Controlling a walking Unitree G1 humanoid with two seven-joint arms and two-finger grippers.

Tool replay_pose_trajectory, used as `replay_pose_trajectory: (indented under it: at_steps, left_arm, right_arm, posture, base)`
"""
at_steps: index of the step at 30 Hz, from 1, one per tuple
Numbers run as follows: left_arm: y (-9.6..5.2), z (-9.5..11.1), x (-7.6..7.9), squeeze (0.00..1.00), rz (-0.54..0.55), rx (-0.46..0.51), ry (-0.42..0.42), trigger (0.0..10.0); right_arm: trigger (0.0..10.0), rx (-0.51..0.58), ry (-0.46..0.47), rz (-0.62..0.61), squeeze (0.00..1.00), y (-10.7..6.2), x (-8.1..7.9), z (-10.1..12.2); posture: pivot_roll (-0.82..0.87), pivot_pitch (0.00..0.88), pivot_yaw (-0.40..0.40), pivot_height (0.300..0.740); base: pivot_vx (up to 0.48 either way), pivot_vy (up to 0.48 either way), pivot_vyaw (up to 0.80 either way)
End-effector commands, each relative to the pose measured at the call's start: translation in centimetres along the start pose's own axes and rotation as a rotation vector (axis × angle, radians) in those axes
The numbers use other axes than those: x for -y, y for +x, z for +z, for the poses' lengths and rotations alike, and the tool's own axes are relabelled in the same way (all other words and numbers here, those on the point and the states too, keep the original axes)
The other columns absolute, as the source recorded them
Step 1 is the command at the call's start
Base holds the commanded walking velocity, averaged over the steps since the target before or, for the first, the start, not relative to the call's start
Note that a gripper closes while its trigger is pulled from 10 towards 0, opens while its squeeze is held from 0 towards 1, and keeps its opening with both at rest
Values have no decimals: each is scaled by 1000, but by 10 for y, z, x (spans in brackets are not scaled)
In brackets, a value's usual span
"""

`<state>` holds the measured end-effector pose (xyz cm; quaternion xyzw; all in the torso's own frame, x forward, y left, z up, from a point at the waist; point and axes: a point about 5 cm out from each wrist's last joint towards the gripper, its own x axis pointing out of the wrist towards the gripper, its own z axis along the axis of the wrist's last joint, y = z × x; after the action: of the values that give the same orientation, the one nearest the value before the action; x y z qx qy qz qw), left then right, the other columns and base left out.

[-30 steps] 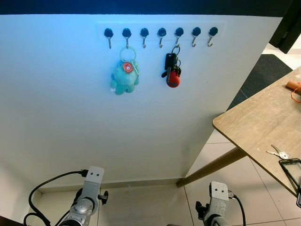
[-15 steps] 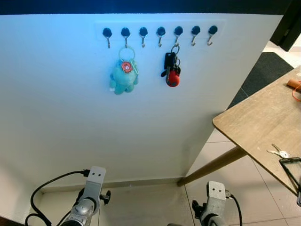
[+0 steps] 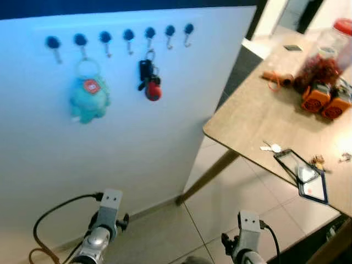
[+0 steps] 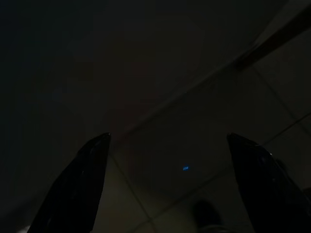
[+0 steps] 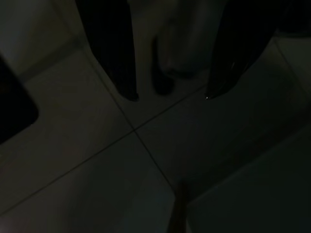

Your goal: Hang keys on a hook

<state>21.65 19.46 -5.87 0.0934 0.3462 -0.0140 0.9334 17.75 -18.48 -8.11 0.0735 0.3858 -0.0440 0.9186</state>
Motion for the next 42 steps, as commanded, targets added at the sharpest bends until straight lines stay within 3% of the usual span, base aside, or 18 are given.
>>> replay_pose_trajectory:
  at_steps: [1, 8, 12, 18, 29, 39, 42]
  left_arm:
    - [0, 3, -1, 0, 6, 23, 11, 10000]
    - [0, 6, -6, 0, 35, 52, 14, 10000]
    - [-1, 18, -7, 0, 55, 150, -6, 10000]
    - [-2, 9, 9, 0, -47, 120, -6, 10000]
    - [-1, 13, 16, 0, -66, 122, -46, 10000]
    - [-1, 9, 13, 0, -41, 101, -67, 10000]
    - [-2, 7, 10, 0, -3, 103, -114, 10000]
  right_arm:
    - [10000, -8, -11, -13, 0, -2, 6, -4]
    - [10000, -9, -43, 12, 0, -2, 4, -3]
    - [10000, -9, -58, 32, 0, -1, 2, -2]
    - [10000, -16, -90, 60, 0, -1, -1, -2]
    - [10000, -36, -150, 109, 0, 0, -4, 0]
    - [10000, -56, -190, 160, 0, 0, -10, -3]
    - [10000, -60, -212, 168, 0, 0, -9, -2]
  posture:
    - [49, 60, -32, 740]
    - [56, 64, -42, 740]
    - [66, 92, -59, 740]
    - [70, 95, -66, 740]
    - [73, 94, -73, 740]
    - [73, 90, -77, 740]
    - [65, 81, -104, 740]
  base:
    - [0, 0, -800]
    - [0, 0, -800]
    - [0, 0, -800]
    - [0, 0, -800]
    - [0, 0, -800]
    - [0, 0, -156]
    - [0, 0, 0]
